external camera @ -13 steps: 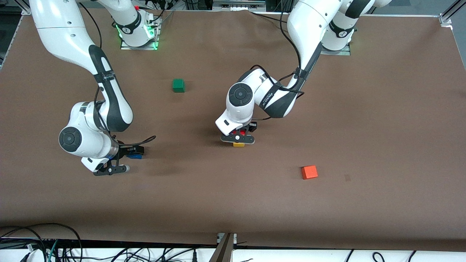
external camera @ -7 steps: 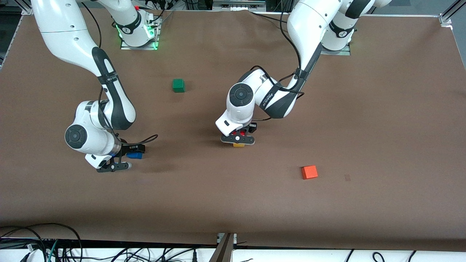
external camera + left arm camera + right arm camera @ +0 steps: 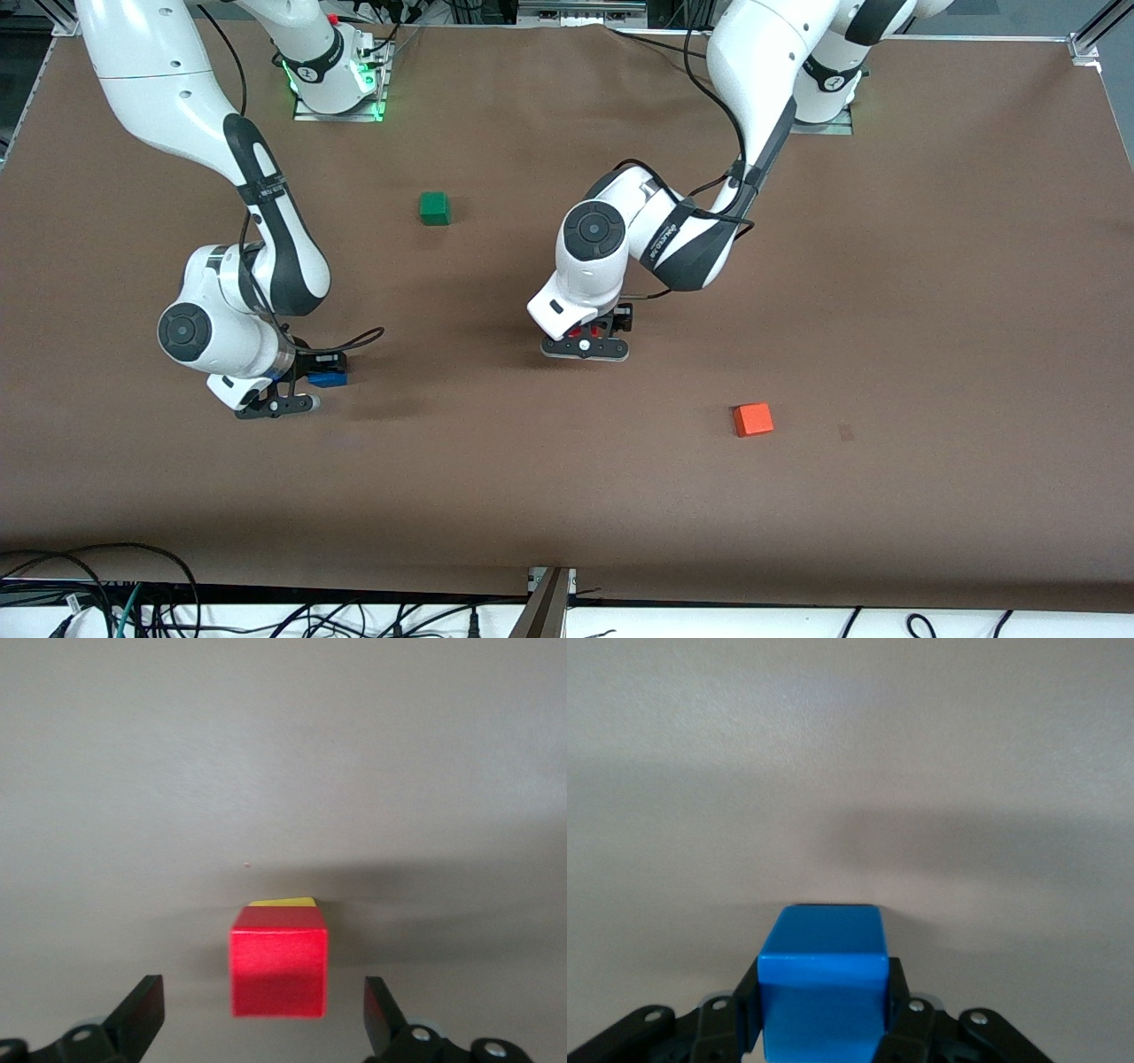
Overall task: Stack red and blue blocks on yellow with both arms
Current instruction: 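Grasp the blue cube with the right gripper while the left gripper releases, then carry the blue cube over the red cube while the left arm withdraws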
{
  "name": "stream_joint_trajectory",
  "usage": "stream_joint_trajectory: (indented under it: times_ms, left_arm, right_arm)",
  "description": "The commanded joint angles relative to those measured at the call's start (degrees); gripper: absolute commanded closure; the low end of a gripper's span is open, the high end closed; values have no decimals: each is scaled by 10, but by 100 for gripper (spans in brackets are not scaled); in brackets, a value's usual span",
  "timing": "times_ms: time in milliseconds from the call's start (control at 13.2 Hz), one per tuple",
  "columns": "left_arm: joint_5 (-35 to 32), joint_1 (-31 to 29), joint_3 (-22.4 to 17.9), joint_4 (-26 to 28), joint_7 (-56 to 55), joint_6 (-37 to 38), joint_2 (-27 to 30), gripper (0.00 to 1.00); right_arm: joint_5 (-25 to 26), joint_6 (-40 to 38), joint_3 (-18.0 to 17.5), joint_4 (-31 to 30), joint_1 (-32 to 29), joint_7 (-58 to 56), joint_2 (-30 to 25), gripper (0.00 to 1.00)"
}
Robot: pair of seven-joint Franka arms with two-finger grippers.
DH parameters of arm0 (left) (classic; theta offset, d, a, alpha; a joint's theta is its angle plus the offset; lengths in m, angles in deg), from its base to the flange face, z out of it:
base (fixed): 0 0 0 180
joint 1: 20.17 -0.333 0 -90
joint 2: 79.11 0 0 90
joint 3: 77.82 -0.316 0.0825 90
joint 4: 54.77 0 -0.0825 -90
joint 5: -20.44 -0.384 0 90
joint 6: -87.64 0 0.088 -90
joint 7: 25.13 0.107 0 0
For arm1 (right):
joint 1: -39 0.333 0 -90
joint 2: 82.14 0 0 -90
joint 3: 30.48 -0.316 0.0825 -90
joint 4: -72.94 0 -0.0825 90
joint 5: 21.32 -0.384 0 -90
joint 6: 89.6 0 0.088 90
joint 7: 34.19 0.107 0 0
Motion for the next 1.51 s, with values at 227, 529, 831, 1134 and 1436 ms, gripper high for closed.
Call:
stream_joint_trajectory:
  times_ms: [227, 529, 831, 1134, 1436]
  left_arm:
    - [-9, -107, -5, -53, 28, 94, 84, 0]
    - [-7, -217, -5, -53, 176, 207, 148, 0]
    - [-9, -301, -6, -53, 268, 259, 196, 0]
    - [-7, -393, -2, 22, 368, 304, 272, 0]
    - [-9, -406, 1, 128, 369, 300, 341, 0]
  right_arm:
    - [-7, -139, 1, 83, 26, 32, -44, 67]
    - [-2, -202, 2, 165, 101, 143, -37, 67]
    - [-3, -207, 1, 217, 175, 253, -23, 66]
    - [-3, -210, 2, 337, 258, 408, 51, 66]
    - [-2, -169, 4, 357, 305, 481, 84, 66]
